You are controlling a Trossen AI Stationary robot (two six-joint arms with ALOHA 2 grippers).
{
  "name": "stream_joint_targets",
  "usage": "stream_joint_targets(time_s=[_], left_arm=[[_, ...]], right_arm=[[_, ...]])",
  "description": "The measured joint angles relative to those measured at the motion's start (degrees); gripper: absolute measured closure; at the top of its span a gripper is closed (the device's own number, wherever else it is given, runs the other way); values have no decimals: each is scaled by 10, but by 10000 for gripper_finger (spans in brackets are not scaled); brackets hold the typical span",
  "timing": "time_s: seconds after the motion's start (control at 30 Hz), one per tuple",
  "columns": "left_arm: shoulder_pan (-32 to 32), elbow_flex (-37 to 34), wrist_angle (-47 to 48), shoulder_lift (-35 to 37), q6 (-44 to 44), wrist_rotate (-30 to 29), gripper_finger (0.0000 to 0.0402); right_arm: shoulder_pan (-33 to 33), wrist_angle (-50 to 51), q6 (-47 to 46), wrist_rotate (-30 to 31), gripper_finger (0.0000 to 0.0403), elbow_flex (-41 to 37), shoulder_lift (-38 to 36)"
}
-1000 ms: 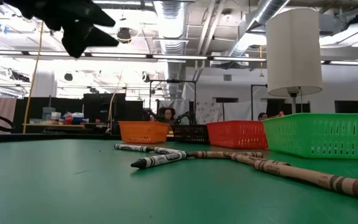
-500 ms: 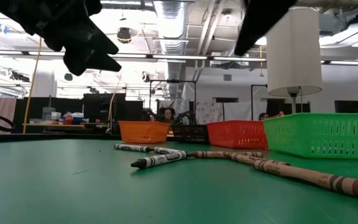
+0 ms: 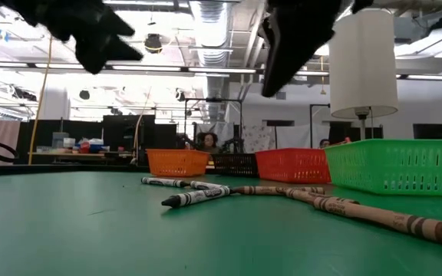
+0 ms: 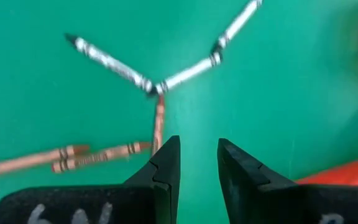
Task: Sort crayons
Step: Put the black crayon into the orange bin
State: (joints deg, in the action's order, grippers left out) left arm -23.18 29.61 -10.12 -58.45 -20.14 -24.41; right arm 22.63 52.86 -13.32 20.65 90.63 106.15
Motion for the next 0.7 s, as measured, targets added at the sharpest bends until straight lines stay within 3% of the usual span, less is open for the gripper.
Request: stream_joint_targets(time_s=[0.1,0.23,0.37,0.5,0.7], left_arm=[[0,0,24,41,0,-22,187],[0,0,59,69,-11,-48,187],[0,0,81,72,-36,-55,187],[0,0,83,63,-46,-55,187],[0,0,81,59,-47,-53,187]], right_arm=[[-17,-53,5,0,301,0,0],[-48,-96,-78,1,301,0,0],[-67,-99,-159,4,301,1,11],[-70,-103,-176,5,301,1,34],[-84,-125,-186,-58,301,1,90]])
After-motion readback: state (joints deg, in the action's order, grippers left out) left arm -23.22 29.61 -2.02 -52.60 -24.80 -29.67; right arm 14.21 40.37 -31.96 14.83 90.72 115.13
